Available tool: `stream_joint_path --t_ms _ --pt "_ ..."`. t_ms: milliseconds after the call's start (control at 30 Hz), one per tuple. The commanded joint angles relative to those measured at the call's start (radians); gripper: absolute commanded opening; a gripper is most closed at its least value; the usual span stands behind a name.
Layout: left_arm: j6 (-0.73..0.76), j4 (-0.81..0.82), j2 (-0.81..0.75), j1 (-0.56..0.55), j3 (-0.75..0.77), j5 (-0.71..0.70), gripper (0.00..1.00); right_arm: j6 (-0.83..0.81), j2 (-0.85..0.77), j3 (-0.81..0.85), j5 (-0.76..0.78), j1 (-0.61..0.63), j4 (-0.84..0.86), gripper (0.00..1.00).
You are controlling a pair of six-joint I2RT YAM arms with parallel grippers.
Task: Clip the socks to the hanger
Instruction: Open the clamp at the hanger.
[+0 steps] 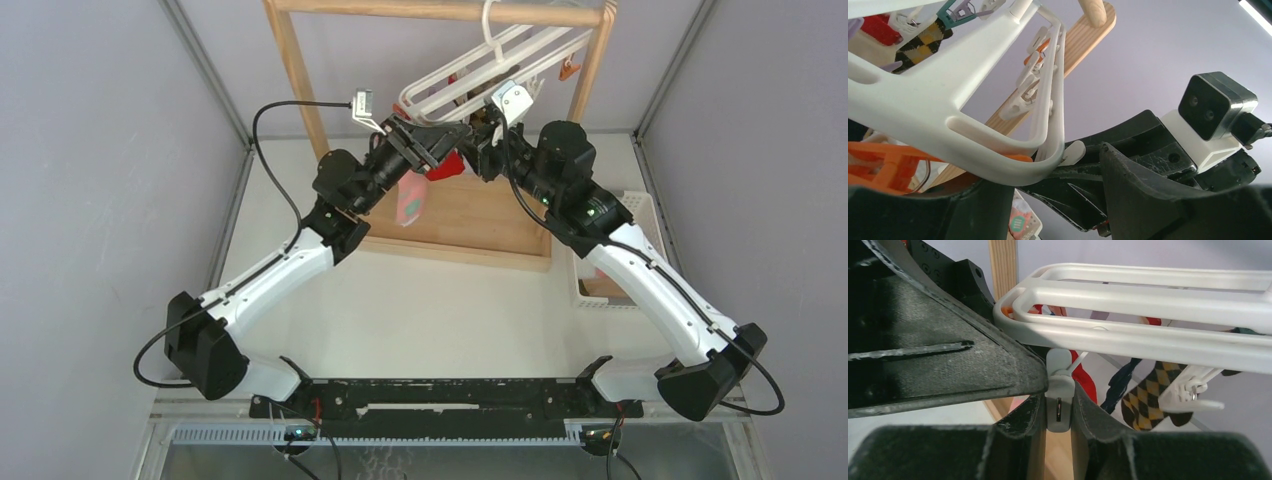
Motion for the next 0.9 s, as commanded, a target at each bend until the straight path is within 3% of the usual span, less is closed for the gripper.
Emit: stream_joint_path --t_ms 0,467,700,800,867 --pt "0.047 0.029 0.021 0.015 0.097 -0.04 0.62 -0.011 -0.024 0.038 -0.12 0.036 -0.076 0.0" --pt "0.095 -0.048 0.069 0.015 0.189 0.046 0.28 -0.01 -0.031 0.042 -0.25 0.006 -0.11 0.0" --pt "0.099 -0.072 0.079 0.015 0.206 0.068 0.05 -0.019 -0.026 0.069 -0.306 -0.014 -0.164 0.0" --pt "0.106 -0.078 0.075 0.015 0.198 0.061 0.08 -0.027 -0.01 0.093 -0.32 -0.018 -0.2 0.0" --pt "0.112 -0.083 0.073 0.015 0.194 0.063 0.27 -0.032 -0.001 0.107 -0.327 -0.018 -0.215 0.0"
